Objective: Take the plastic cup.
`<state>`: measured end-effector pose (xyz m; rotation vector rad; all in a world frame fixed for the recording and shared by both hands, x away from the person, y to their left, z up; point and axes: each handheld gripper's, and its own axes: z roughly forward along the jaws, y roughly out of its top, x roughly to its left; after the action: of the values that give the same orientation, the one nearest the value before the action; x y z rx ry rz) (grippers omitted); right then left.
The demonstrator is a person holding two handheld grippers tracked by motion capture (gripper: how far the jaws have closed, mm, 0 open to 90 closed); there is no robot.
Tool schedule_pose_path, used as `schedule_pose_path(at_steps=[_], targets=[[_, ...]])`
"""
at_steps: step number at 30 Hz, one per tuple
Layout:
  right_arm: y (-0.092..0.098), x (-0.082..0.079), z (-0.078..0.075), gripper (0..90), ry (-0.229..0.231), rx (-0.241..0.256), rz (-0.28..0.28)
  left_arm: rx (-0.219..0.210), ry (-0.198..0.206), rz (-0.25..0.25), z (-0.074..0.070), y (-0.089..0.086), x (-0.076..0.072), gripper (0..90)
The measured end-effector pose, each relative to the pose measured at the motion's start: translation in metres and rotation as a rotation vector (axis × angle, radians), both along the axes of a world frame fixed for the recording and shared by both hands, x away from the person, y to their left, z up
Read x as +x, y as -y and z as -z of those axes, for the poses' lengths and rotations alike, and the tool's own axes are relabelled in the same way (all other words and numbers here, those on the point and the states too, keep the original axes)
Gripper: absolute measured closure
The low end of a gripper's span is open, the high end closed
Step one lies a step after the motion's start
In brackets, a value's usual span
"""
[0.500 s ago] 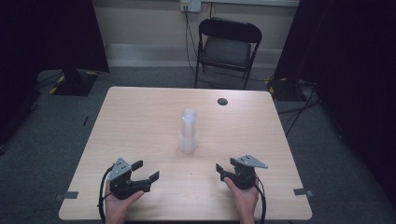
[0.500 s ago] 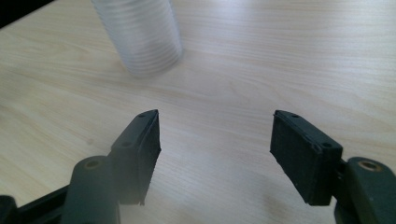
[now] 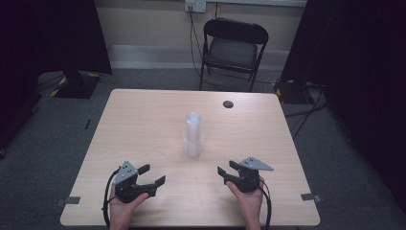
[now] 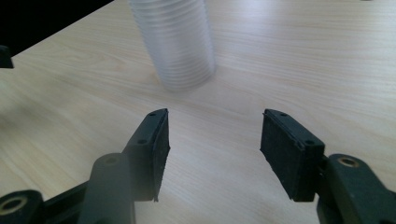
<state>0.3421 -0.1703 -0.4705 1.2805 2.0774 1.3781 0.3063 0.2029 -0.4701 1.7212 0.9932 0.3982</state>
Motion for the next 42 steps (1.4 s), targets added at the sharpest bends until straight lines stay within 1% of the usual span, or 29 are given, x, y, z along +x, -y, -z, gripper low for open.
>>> schedule_pose_path(at_steps=[2,5,6,8,9,11,14,15,16,17,18,19,21,22,23,24,26,28,30,32,33,34,35,37,38,39,42], targets=[[-0.001,0.001,-0.002,41.9,0.003,-0.001,-0.009,-0.011,-0.002,-0.001,0.000,-0.001,0.000,21.8],[-0.004,0.002,-0.006,41.3,0.009,0.006,-0.022,-0.006,-0.004,0.000,0.000,-0.001,-0.001,21.9],[-0.007,0.004,-0.007,40.4,0.006,0.017,-0.030,-0.008,-0.004,0.003,0.000,-0.001,-0.001,21.9],[-0.008,0.005,-0.008,39.8,0.005,0.023,-0.033,-0.007,0.001,0.002,0.000,-0.002,-0.002,21.9],[-0.011,0.006,-0.010,38.9,0.012,0.022,-0.038,-0.009,0.002,0.004,-0.001,-0.002,-0.002,22.0],[-0.015,0.005,-0.013,38.5,0.016,0.025,-0.052,-0.022,0.011,0.006,-0.002,-0.002,-0.003,22.5],[-0.021,0.004,-0.018,37.7,0.029,0.028,-0.070,-0.021,0.022,0.015,-0.004,-0.004,-0.006,22.6],[-0.023,0.004,-0.020,36.4,0.024,0.041,-0.081,-0.022,0.030,0.022,-0.004,-0.005,-0.007,22.3],[-0.024,0.005,-0.021,35.4,0.023,0.051,-0.089,-0.014,0.046,0.036,-0.005,-0.005,-0.008,21.8],[-0.025,0.006,-0.022,33.9,0.003,0.059,-0.102,-0.008,0.049,0.032,-0.006,-0.005,-0.009,21.7],[-0.027,0.006,-0.024,32.8,0.009,0.057,-0.104,-0.002,0.052,0.031,-0.007,-0.006,-0.010,21.7],[-0.028,0.006,-0.025,32.9,0.028,0.060,-0.113,-0.003,0.049,0.029,-0.008,-0.007,-0.010,21.7],[-0.029,0.007,-0.027,32.8,0.032,0.062,-0.119,-0.006,0.044,0.023,-0.009,-0.007,-0.009,21.7],[-0.031,0.009,-0.030,32.3,0.040,0.056,-0.126,-0.009,0.042,0.020,-0.010,-0.007,-0.008,21.6],[-0.031,0.009,-0.030,32.3,0.040,0.056,-0.126,-0.009,0.042,0.020,-0.010,-0.007,-0.008,21.6],[-0.033,0.012,-0.034,31.7,0.052,0.051,-0.125,-0.009,0.042,0.022,-0.011,-0.007,-0.007,21.5],[-0.033,0.013,-0.036,31.7,0.053,0.047,-0.128,-0.006,0.039,0.028,-0.011,-0.005,-0.006,21.3],[-0.035,0.018,-0.038,30.4,0.053,0.036,-0.138,-0.010,0.037,0.033,-0.011,-0.001,-0.005,20.9],[-0.036,0.020,-0.039,30.3,0.051,0.031,-0.142,0.000,0.031,0.042,-0.010,0.002,-0.005,20.8],[-0.039,0.025,-0.040,30.3,0.057,0.008,-0.153,-0.001,0.027,0.054,-0.009,0.006,-0.005,20.7],[-0.041,0.030,-0.041,30.4,0.057,-0.022,-0.154,-0.002,0.026,0.056,-0.009,0.007,-0.005,20.6],[-0.042,0.033,-0.042,30.5,0.057,-0.043,-0.158,0.010,0.025,0.056,-0.009,0.008,-0.005,20.6],[-0.044,0.036,-0.043,30.9,0.063,-0.058,-0.160,0.011,0.026,0.059,-0.008,0.010,-0.004,20.6],[-0.047,0.043,-0.047,31.8,0.078,-0.057,-0.175,0.014,0.024,0.066,-0.008,0.012,-0.003,20.7],[-0.050,0.049,-0.051,32.0,0.090,-0.068,-0.185,0.013,0.024,0.067,-0.009,0.014,-0.003,20.7],[-0.050,0.049,-0.051,32.0,0.090,-0.068,-0.185,0.021,0.026,0.076,-0.009,0.014,-0.002,20.7],[-0.058,0.058,-0.058,32.0,0.113,-0.075,-0.207,0.015,0.028,0.086,-0.009,0.016,-0.004,20.7]])
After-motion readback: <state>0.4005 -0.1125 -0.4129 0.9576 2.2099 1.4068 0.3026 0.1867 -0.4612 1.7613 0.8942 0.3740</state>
